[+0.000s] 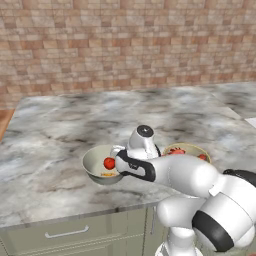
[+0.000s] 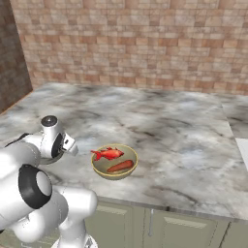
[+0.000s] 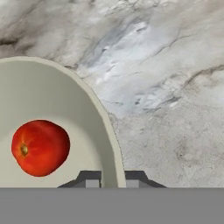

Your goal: Place the bowl containing the tomato and shrimp in the microwave. Close the microwave door and press the start button to microwave the meal.

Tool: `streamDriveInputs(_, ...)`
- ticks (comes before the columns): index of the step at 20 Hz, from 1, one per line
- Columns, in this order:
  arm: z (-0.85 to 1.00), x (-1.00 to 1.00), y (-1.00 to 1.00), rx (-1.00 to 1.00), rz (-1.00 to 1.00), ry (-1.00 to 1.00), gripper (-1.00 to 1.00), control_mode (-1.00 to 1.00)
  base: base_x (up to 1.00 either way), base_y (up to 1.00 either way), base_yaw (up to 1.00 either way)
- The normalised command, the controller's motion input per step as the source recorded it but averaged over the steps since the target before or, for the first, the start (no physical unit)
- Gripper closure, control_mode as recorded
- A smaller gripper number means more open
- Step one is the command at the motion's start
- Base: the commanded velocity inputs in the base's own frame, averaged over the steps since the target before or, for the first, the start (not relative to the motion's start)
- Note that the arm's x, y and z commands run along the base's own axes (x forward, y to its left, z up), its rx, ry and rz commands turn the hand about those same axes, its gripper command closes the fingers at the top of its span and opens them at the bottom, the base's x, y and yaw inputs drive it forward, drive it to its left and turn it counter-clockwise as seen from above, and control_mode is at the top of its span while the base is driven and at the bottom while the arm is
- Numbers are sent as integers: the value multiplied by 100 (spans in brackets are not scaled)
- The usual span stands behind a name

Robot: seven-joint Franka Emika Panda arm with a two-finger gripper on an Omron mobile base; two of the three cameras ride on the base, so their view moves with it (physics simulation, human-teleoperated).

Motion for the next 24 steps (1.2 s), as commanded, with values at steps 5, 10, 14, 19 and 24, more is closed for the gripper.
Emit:
streamDriveInputs(5, 5, -8, -2, 2, 0, -5, 100, -100, 0, 0, 0)
streamDriveInputs(10, 45, -14, -25, 2, -10, -3, 100, -100, 0, 0, 0)
streamDriveInputs(14, 73, -12, -45, 3, -18, 0, 100, -100, 0, 0, 0)
streamDriveInputs(19, 69, -24, -63, 7, -22, -5, 100, -100, 0, 0, 0)
streamDriveInputs(24, 57, -35, -89, 15, -23, -9, 100, -100, 0, 0, 0)
